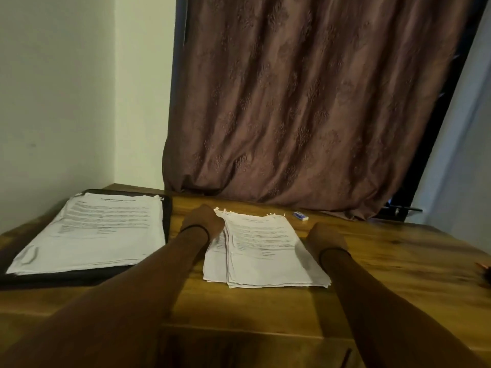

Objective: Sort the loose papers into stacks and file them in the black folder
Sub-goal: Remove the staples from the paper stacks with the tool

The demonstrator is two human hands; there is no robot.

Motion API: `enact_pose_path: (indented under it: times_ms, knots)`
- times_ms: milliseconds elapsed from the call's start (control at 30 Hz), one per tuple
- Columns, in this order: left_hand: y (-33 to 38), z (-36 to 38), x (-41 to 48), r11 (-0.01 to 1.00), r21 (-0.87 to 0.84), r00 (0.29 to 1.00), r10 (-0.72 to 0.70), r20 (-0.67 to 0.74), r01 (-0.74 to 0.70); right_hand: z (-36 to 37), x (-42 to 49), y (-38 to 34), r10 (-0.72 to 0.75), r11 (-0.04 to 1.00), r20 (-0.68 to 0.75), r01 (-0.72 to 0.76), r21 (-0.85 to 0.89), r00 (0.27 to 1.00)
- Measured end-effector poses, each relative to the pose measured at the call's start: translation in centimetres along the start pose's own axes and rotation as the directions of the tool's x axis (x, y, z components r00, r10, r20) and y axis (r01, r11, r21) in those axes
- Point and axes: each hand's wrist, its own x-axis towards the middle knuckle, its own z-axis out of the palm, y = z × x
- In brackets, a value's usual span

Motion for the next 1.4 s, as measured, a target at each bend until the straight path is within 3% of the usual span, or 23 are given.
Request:
enact_pose_path:
  times_ms: [100,200,300,467,533,667,767,867,1000,1167,1300,1400]
  knots:
    - [0.2,0.4,0.1,1.0,-0.016,1.0,0.0,0.012,0.0,0.1,0.2,-1.3,-0.061,0.997,-0.012,0.062,0.055,0.998]
    - [1.0,0.6,-0.2,0.987,-0.141,0.986,-0.061,0.152,0.083,0.1,-0.1,-2.7,-0.101,0.977,0.065,0.087,0.195,0.993]
    - [2.0,0.4,-0.8,0.955,-0.24,0.955,-0.102,0.28,0.173,0.9,0.0,-2.4,-0.082,0.977,0.15,0.05,0.205,0.985]
    - [2.7,1.8,-1.5,0.79,-0.432,0.849,-0.198,0.49,0.434,1.7,0.1,-1.8,-0.033,0.968,0.184,-0.015,0.251,0.982]
    - [2.7,2.7,-1.2,0.782,-0.431,0.846,-0.22,0.485,0.45,1.8,0.2,-1.9,-0.018,0.96,0.187,-0.035,0.276,0.982]
    - [3.1,3.1,-0.9,0.884,-0.325,0.896,-0.195,0.399,0.337,1.4,0.1,-1.9,0.037,0.934,0.165,-0.093,0.344,0.986]
    - [3.2,2.7,0.0,0.906,-0.338,0.934,-0.14,0.33,0.255,0.9,0.5,-1.6,0.087,0.831,0.167,-0.164,0.532,0.982]
    - [3.0,1.9,0.9,0.862,-0.466,0.965,-0.092,0.244,0.2,-0.1,0.8,-1.8,0.06,0.683,0.09,-0.107,0.722,0.994]
    - [4.2,-0.4,0.7,0.577,-0.816,0.993,0.087,0.081,0.016,-3.9,0.0,-2.8,0.025,0.354,-0.07,0.057,0.934,0.997]
    - [6.3,-4.6,-0.1,0.348,-0.933,0.978,0.207,-0.016,-0.089,-8.7,-1.9,-3.8,0.013,0.069,-0.216,0.215,0.974,0.976]
    - [5.4,-4.2,-1.8,0.405,-0.909,0.974,0.225,-0.01,-0.102,-5.7,-4.2,-3.3,-0.101,-0.107,-0.138,0.127,0.986,0.985]
    - [5.3,-3.3,-2.3,0.381,-0.921,0.973,0.232,0.012,-0.079,-4.0,-5.0,-2.8,-0.111,-0.08,-0.141,0.132,0.988,0.984]
